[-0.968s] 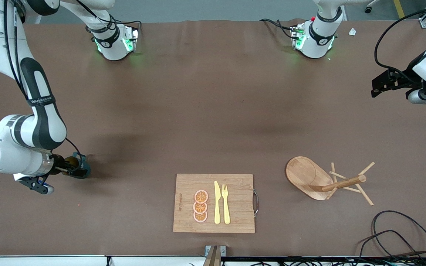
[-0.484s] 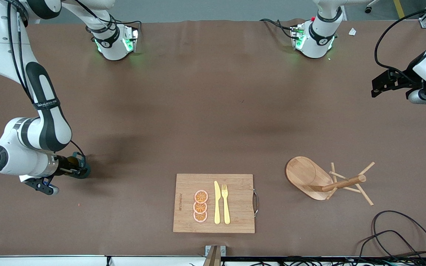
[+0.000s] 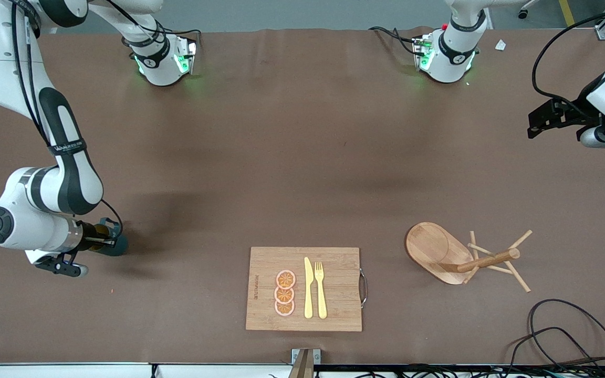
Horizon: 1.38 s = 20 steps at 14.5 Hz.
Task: Pass cup and hang on rack
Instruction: 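Close the right gripper on the teal mug rim, then carry the teal mug to the table middle and lower it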
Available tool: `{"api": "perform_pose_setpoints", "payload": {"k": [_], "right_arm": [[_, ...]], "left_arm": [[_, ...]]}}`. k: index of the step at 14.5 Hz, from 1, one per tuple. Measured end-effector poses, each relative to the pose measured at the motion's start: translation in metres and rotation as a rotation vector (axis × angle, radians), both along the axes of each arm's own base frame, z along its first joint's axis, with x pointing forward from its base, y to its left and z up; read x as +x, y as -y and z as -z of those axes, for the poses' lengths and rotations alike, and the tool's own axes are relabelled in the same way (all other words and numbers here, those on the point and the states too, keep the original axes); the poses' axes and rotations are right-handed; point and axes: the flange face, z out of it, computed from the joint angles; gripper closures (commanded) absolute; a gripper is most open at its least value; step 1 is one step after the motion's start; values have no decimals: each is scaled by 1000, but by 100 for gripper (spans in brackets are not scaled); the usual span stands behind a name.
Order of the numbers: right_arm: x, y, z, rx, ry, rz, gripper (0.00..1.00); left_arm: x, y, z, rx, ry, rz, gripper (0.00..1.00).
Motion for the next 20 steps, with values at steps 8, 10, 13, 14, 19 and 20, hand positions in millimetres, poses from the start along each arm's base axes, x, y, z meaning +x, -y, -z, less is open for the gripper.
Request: {"api": "perform_pose_setpoints", "payload": {"k": [8,10,13,14,19,20], "right_arm": [[-12,-197,-53,35,-15,-538,100],[-26,-268,-73,36,20,-641,100],[-60,-383,-112,45,98,-794,100],[-76,-418,-121,49,116,-825,100],[-139,-531,-143,81,168,-849,100],[-144,-547,-139,94,172,-844,100]], "left_arm": [[0,-2,0,0,-3,-3,0],[0,-2,0,0,-3,-4,0],[0,-3,1,0,-4,-6,0],[1,-4,1,0,-5,-6,0],[1,-4,3,0,-7,-3,0],[2,-4,3,0,-9,0,0]]}}
